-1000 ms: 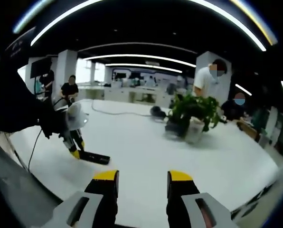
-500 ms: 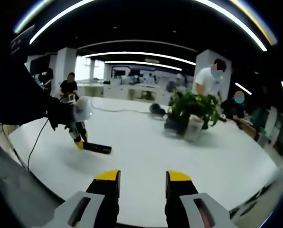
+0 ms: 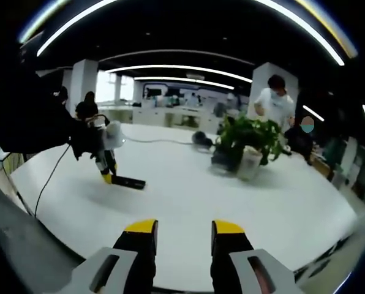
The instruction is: Press the specified remote control buttons in sequence, fully releasing each button before pressing the next.
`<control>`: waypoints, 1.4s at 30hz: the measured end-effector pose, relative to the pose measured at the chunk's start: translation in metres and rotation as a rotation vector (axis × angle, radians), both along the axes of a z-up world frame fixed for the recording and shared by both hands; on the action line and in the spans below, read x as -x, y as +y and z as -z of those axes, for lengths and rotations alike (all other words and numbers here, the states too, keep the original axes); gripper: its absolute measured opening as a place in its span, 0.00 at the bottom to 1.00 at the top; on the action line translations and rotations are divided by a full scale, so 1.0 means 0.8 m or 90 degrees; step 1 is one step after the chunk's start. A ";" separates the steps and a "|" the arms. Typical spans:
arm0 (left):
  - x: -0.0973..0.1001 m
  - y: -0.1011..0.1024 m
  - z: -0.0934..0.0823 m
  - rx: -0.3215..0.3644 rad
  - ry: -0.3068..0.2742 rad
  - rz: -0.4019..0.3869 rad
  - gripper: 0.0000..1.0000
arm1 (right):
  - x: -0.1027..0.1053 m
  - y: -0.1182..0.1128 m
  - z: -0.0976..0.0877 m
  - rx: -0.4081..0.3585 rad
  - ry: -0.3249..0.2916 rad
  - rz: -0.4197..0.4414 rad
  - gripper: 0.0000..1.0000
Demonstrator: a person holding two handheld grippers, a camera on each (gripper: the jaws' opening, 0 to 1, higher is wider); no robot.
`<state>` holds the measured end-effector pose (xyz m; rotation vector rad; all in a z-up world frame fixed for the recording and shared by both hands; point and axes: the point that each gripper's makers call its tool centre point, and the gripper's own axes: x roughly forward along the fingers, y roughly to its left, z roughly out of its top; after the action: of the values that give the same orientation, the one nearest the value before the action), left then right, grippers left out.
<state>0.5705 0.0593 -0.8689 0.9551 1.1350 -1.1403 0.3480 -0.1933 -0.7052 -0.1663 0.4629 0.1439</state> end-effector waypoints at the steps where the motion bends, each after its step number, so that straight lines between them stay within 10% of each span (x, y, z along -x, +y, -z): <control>1: -0.005 0.000 0.000 -0.002 -0.003 0.004 0.25 | 0.000 0.000 0.001 0.001 0.002 -0.001 0.31; 42: -0.111 -0.004 -0.009 -0.027 -0.028 -0.068 0.26 | 0.002 -0.005 0.013 0.023 0.037 0.007 0.27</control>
<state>0.6596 0.0558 -0.8616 0.9372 1.1651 -1.0082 0.3466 -0.1970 -0.7152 -0.1946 0.5249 0.1297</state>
